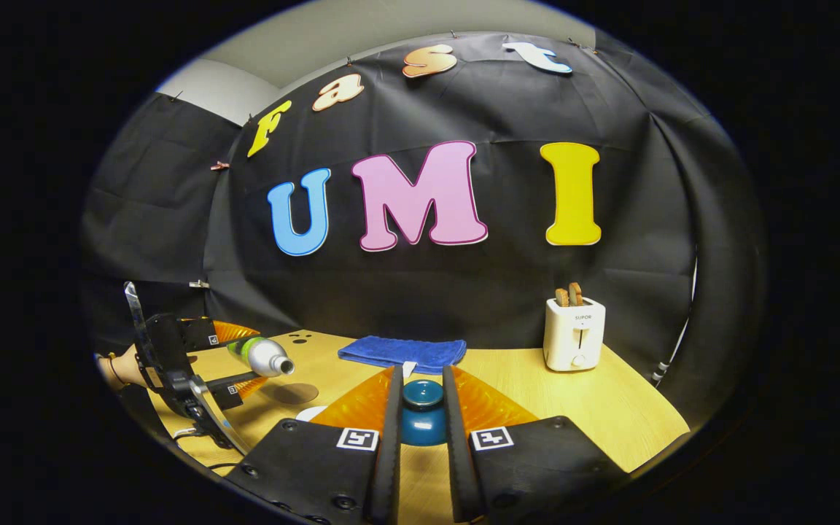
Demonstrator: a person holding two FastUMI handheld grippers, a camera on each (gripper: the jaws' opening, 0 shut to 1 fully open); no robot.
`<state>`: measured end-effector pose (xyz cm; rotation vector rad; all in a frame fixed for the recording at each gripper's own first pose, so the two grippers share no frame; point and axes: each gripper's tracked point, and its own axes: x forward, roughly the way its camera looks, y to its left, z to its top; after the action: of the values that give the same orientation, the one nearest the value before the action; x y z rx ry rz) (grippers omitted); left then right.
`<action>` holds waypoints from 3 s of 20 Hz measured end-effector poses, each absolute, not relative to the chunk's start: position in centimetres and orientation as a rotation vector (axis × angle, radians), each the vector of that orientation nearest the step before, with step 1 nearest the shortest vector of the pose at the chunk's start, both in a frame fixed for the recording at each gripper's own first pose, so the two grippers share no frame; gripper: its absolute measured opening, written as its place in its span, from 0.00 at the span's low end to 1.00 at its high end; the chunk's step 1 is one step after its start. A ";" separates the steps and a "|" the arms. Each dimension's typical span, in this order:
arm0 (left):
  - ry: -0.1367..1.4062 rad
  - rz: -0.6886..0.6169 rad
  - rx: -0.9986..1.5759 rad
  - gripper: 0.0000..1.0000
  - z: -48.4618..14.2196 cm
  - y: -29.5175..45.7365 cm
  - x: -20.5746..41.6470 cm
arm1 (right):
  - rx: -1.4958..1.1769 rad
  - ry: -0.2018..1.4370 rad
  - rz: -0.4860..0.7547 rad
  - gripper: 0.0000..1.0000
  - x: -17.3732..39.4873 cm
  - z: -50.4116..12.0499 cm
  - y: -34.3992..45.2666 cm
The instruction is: Open the teacup lid with one hand, grasp the water bottle and pour water into the teacup with the other hand; after pouring, place the water bottle on the coaster and then close the teacup lid.
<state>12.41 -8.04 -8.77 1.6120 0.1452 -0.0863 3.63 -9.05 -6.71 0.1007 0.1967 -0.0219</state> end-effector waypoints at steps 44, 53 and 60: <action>-0.011 -0.142 2.500 0.80 -2.6 -10.2 15.5 | 0.129 0.176 -0.022 0.31 2.9 -5.6 -9.9; -0.088 -0.147 2.602 0.80 -0.9 -12.8 15.5 | 0.130 0.174 -0.017 0.31 2.9 -5.5 -9.8; -0.013 -0.184 2.398 0.81 -2.8 -11.8 15.4 | 0.133 0.174 -0.020 0.31 3.0 -5.5 -9.9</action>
<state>15.35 -11.79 -2.77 2.3984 -0.0130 -0.1843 2.99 -9.94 -5.50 0.1332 0.1742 -0.0197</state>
